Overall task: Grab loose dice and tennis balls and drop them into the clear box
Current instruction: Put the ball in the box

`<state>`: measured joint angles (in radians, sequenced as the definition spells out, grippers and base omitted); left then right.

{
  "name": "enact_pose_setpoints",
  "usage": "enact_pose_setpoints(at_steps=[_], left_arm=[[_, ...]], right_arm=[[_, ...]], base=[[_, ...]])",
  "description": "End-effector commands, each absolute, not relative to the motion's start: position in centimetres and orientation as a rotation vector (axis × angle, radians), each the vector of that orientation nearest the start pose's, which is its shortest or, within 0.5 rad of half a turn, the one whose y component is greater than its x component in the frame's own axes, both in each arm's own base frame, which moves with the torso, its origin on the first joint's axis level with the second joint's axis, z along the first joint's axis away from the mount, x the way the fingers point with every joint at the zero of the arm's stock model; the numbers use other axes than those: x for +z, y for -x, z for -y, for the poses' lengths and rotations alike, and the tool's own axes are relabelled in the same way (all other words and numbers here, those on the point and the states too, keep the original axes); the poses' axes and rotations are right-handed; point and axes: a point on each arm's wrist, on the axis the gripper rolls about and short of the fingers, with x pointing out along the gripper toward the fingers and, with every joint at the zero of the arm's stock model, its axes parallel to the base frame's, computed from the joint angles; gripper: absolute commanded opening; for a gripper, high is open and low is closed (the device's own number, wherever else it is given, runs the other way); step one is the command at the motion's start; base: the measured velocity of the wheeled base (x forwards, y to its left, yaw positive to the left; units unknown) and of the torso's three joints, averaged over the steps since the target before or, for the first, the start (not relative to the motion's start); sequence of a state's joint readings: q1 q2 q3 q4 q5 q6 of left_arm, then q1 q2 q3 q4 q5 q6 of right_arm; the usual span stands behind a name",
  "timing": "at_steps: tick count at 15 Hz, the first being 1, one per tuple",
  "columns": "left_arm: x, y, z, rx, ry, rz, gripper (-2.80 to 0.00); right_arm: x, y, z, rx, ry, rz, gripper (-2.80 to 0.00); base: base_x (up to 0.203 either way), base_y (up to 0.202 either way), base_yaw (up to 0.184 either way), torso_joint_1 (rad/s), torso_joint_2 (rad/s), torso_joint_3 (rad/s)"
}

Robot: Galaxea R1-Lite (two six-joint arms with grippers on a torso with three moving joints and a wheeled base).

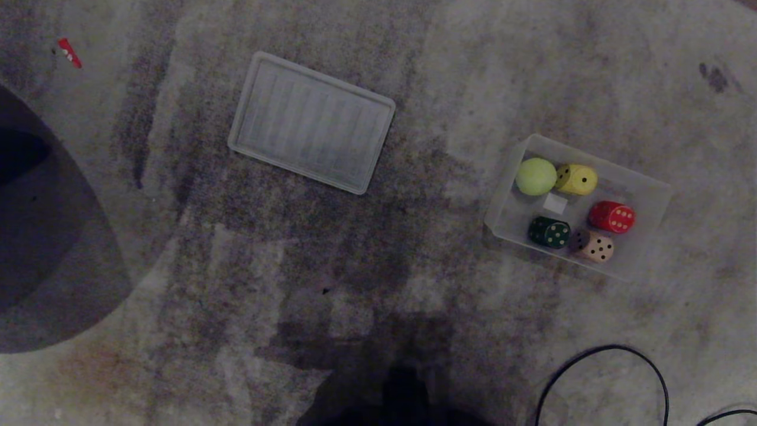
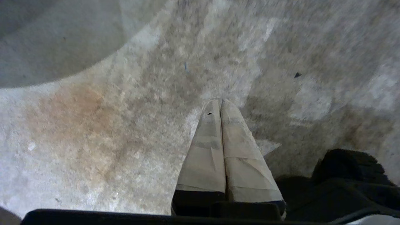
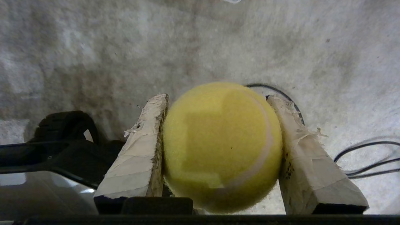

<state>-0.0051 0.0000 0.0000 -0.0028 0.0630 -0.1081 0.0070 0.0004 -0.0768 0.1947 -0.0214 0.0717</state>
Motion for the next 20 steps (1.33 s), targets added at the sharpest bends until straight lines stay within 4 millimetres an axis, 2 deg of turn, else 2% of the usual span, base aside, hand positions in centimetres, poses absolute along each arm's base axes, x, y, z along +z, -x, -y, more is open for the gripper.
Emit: enact_pose_setpoints(at_steps=[1, 8, 14, 15, 17, 19, 20], left_arm=[[7.5, 2.3, -0.2, 0.060, 0.109, 0.003, -2.80], [7.5, 2.3, -0.2, 0.058, 0.107, 0.003, -2.80], [7.5, 2.3, -0.2, 0.060, 0.110, 0.003, -2.80], [7.5, 2.3, -0.2, 0.060, 0.109, 0.003, -2.80], [7.5, 2.3, -0.2, 0.060, 0.109, 0.003, -2.80], [7.5, 2.3, -0.2, 0.060, 0.110, 0.003, -2.80], [7.5, 2.3, -0.2, 0.059, 0.110, 0.003, -2.80]], right_arm=[[7.7, 3.0, 0.1, -0.019, -0.069, -0.119, -2.80], [7.6, 3.0, 0.1, -0.013, -0.066, -0.119, -2.80], [7.8, 3.0, 0.1, -0.015, -0.058, -0.123, -2.80], [8.2, 3.0, 0.1, -0.016, -0.059, -0.131, -2.80], [10.5, 2.1, 0.0, -0.018, -0.071, -0.203, -2.80], [13.3, 0.0, 0.0, -0.027, -0.131, -0.295, -2.80], [14.9, -1.8, 0.0, -0.034, -0.172, -0.334, -2.80]], base=[[0.000, 0.000, 0.000, 0.004, 0.01, -0.196], [0.000, 0.000, 0.000, 0.002, 0.00, -0.185], [0.000, 0.000, 0.000, 0.002, 0.00, -0.019], [0.000, 0.000, 0.000, 0.000, 0.00, 0.000], [0.000, 0.000, 0.000, 0.000, 0.00, 0.000], [0.000, 0.000, 0.000, 0.000, 0.00, 0.000], [0.000, 0.000, 0.000, 0.000, 0.00, 0.000]])
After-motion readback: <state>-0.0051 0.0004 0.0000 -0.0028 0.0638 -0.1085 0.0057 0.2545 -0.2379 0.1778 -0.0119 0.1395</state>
